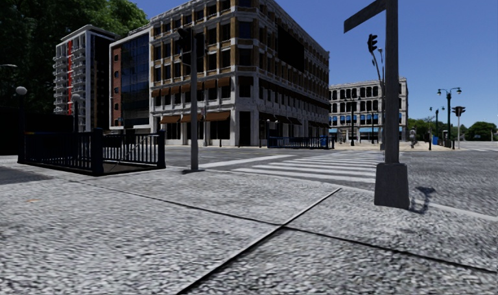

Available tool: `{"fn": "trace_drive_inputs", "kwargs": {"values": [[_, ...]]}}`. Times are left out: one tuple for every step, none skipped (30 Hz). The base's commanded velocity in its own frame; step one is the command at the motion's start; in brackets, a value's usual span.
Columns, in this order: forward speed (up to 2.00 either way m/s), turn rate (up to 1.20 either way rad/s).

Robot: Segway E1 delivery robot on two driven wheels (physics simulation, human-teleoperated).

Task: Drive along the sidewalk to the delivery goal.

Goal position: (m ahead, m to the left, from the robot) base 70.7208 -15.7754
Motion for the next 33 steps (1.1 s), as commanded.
{"fn": "trace_drive_inputs", "kwargs": {"values": [[1.32,0.00],[1.32,0.00],[1.32,0.00],[1.32,0.00],[1.32,0.00],[1.32,0.00],[1.32,0.00],[1.32,0.00],[1.32,0.00],[1.32,0.00],[1.32,0.00],[1.32,0.00],[1.32,0.00],[1.32,0.00],[1.32,0.00],[1.32,0.00],[1.32,0.00],[1.32,0.00],[1.32,0.00],[1.32,0.00],[1.32,0.00],[1.32,0.00],[1.32,0.00],[1.32,0.00],[1.32,0.00],[1.32,0.00],[1.32,0.00],[1.32,0.00],[1.32,0.00],[1.32,0.00],[1.32,0.00],[1.32,0.00],[1.32,0.00]]}}
